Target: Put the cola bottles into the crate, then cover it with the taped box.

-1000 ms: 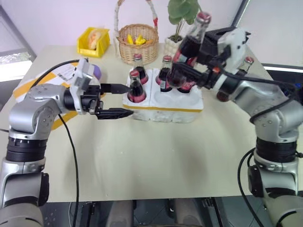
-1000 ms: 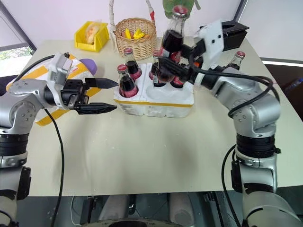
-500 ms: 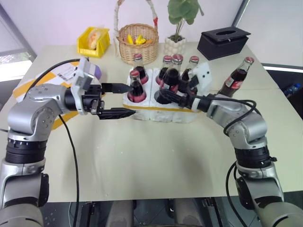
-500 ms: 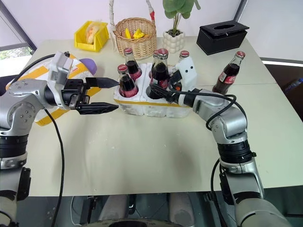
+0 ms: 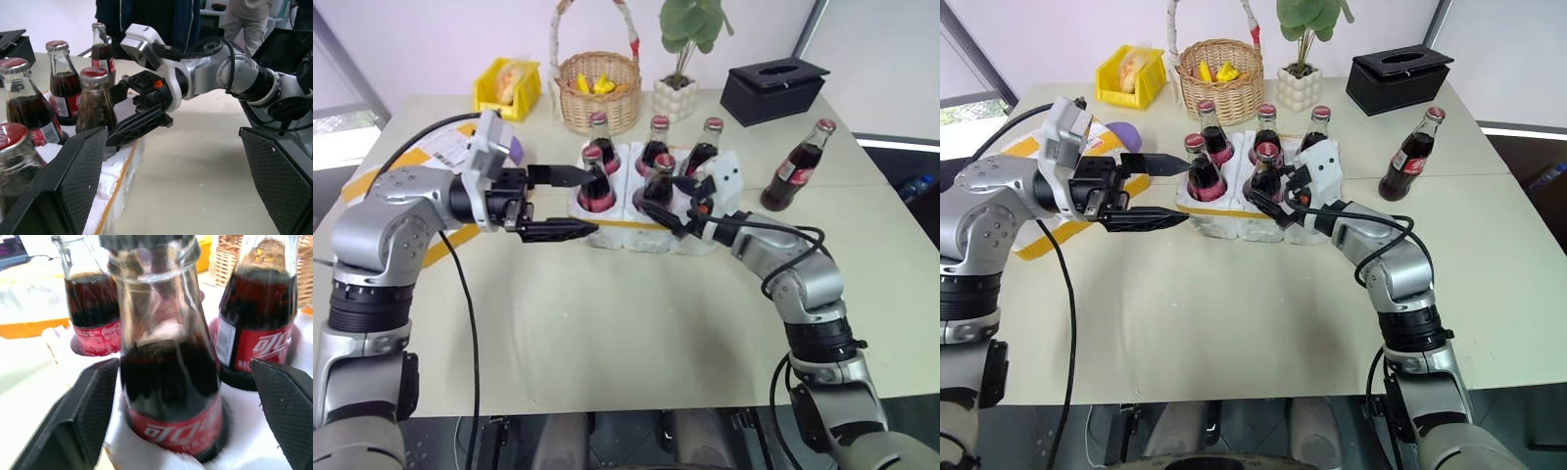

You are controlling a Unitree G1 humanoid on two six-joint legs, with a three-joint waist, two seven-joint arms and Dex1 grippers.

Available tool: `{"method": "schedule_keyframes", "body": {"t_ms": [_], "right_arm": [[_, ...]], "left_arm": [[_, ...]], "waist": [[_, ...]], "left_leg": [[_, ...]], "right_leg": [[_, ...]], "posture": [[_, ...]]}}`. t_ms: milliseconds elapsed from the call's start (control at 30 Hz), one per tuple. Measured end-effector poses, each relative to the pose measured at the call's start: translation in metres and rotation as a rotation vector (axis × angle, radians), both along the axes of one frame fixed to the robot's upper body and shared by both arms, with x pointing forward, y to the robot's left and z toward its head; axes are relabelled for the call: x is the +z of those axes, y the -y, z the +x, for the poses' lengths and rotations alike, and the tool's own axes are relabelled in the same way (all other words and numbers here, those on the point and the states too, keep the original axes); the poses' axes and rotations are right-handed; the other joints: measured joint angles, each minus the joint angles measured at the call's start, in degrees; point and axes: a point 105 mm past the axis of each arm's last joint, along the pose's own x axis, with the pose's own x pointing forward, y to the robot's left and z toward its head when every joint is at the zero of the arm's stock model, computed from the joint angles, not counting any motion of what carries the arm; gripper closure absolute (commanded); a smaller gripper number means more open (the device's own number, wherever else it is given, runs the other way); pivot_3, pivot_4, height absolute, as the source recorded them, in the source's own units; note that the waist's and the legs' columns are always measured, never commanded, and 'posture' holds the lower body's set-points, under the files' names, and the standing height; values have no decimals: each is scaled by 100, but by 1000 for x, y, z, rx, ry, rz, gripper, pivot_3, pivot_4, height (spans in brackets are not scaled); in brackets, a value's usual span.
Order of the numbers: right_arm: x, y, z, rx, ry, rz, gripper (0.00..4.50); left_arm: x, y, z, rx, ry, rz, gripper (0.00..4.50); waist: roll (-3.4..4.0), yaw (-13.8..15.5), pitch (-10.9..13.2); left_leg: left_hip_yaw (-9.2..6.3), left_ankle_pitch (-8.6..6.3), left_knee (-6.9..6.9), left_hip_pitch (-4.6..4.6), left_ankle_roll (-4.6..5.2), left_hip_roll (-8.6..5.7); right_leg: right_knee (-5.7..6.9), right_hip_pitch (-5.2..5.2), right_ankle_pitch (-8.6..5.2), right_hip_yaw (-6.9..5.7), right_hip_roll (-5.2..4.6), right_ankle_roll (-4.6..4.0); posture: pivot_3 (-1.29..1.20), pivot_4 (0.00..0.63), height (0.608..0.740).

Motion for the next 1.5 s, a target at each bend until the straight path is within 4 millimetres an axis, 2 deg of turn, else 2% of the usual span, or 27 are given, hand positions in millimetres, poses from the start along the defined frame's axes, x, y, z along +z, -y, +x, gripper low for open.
{"method": "schedule_keyframes", "body": {"t_ms": [200, 400, 500, 633, 700, 933, 1133, 1367, 1500], "right_arm": [[12, 57, -28, -112, 10, 1, 55], [33, 139, -58, -396, 58, -31, 55], [28, 159, -62, -487, 34, -25, 55], [18, 177, -54, -590, -7, 1, 55], [17, 179, -47, -613, -5, 17, 55], [14, 168, -12, -586, 18, 9, 55], [1, 178, 14, -624, 23, -51, 55], [-2, 191, 29, -656, 13, -32, 55], [3, 192, 40, -656, 23, -11, 55]], "left_arm": [[-1, 4, -2, -21, -11, -9, 0], [1, 11, 2, 41, 21, -9, 0], [4, 16, -1, 44, 32, -10, 0], [6, 26, -3, 56, 25, -30, 0], [7, 28, -2, 69, 14, -37, 0], [16, 36, -6, 75, 24, -29, 0], [17, 36, -8, 77, 29, -20, 0], [19, 32, -7, 92, 36, -15, 0], [20, 32, -8, 89, 35, -17, 0]], "waist": [[0, -11, 0], [-3, -33, 0], [-3, -51, 0], [-3, -44, 0], [-3, -54, 0], [-3, -51, 0], [-3, -40, 0], [-3, -54, 0], [-3, -66, 1]], "left_leg": [[-1, 0, -4, -4, 0, -1], [2, 0, 2, 2, 0, 0], [4, 0, 1, 17, 0, 0], [2, 0, 8, 19, 0, -1], [2, 0, 8, 19, 1, -1], [1, 0, 1, 17, 1, 0], [3, 0, 1, 16, 1, -1], [3, 0, 0, 16, 1, -1], [2, 0, 0, 18, 1, 0]], "right_leg": [[-4, -1, 1, 3, 2, 4], [-4, 0, -2, 10, 3, -5], [-2, 4, 0, 22, 10, -10], [-2, 5, 1, 26, 13, -9], [-2, 5, 2, 29, 16, -10], [-7, 4, 8, 31, 20, -21], [-8, 4, 8, 31, 20, -20], [-7, 4, 9, 33, 20, -19], [-6, 4, 9, 32, 22, -20]], "posture": [[0, 150, 740], [0, 150, 740], [0, 150, 740], [0, 150, 740], [0, 150, 740], [0, 150, 740], [0, 150, 740], [0, 150, 740], [0, 150, 740]]}}
